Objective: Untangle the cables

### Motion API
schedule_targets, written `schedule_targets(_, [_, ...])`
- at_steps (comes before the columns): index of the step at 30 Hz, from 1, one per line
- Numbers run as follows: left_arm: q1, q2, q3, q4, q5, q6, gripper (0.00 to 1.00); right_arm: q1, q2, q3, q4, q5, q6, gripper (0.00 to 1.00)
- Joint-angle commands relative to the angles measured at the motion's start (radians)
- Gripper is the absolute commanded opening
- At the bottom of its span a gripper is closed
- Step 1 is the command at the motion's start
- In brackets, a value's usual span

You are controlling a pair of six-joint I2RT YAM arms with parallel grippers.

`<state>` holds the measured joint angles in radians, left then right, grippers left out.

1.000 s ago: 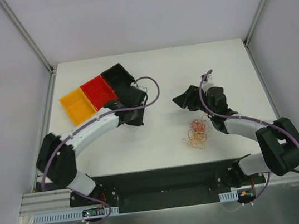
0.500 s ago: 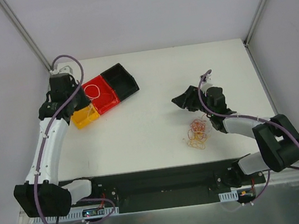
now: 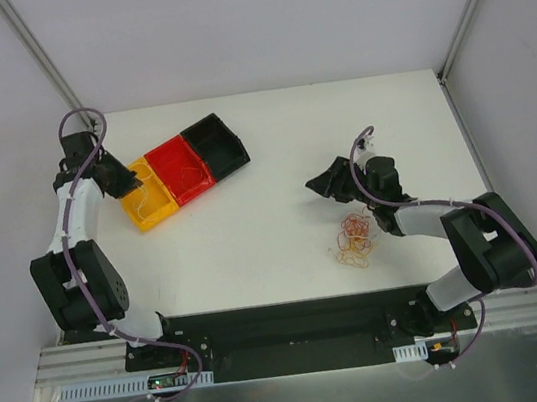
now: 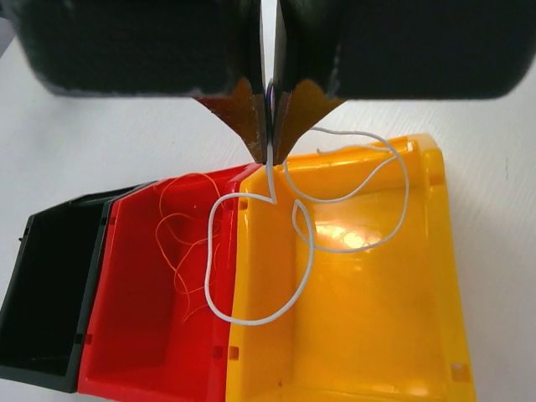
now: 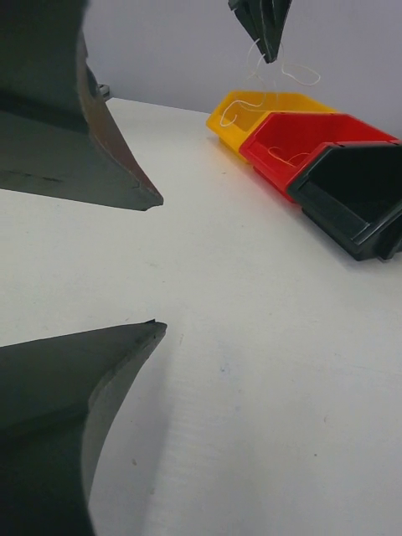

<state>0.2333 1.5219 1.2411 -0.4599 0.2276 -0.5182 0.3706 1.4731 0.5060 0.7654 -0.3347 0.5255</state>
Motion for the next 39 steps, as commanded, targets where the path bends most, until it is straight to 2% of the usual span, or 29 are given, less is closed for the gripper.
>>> schedule_targets(1, [0.035, 0.05, -0.012, 0.122, 0.097, -0.055, 0.0, -0.006, 0.036, 0.058, 0.072, -0.044, 0.024, 0.59])
schedule_targets(5, [0.101, 0.132, -0.016, 0.15, 0.168, -0.083, 0.0, -0.006, 0.047, 0.066, 0.08, -0.049, 0.033, 0.58])
schedule_targets(11, [0.104, 0.185, -0.002, 0.156, 0.228, -0.063, 0.0, -0.004, 0.049, 0.059, 0.087, -0.047, 0.031, 0.58])
schedule_targets(12, [0.104, 0.179, 0.0, 0.155, 0.23, -0.049, 0.03, -0.004, 0.044, 0.054, 0.087, -0.044, 0.028, 0.58])
schedule_targets(17, [0.106, 0.106, -0.032, 0.158, 0.213, -0.02, 0.42, -0.006, 0.043, 0.048, 0.083, -0.038, 0.021, 0.58])
schedule_targets(20, [0.106, 0.041, -0.055, 0.162, 0.179, -0.011, 0.54, -0.006, 0.03, 0.04, 0.078, -0.024, 0.014, 0.57])
schedule_targets(25, [0.103, -0.032, -0.088, 0.185, 0.226, -0.016, 0.58, -0.006, 0.021, 0.034, 0.06, -0.004, -0.004, 0.57])
schedule_targets(30, [0.098, -0.022, -0.12, 0.202, 0.302, -0.055, 0.6, -0.001, 0.013, 0.029, 0.038, 0.026, -0.019, 0.57])
schedule_targets(32, [0.092, -0.003, -0.13, 0.204, 0.32, -0.074, 0.54, -0.001, 0.023, 0.031, 0.038, 0.031, -0.015, 0.57])
schedule_targets(34, [0.086, 0.015, -0.147, 0.204, 0.329, -0.106, 0.42, 0.001, 0.033, 0.038, 0.038, 0.026, -0.015, 0.56])
schedule_targets(36, [0.081, 0.008, -0.19, 0.201, 0.3, -0.17, 0.4, 0.001, 0.032, 0.045, 0.032, 0.022, -0.013, 0.56])
schedule_targets(39, [0.043, -0.078, -0.282, 0.188, 0.172, -0.2, 0.47, 0.001, 0.026, 0.057, 0.017, 0.026, -0.025, 0.56])
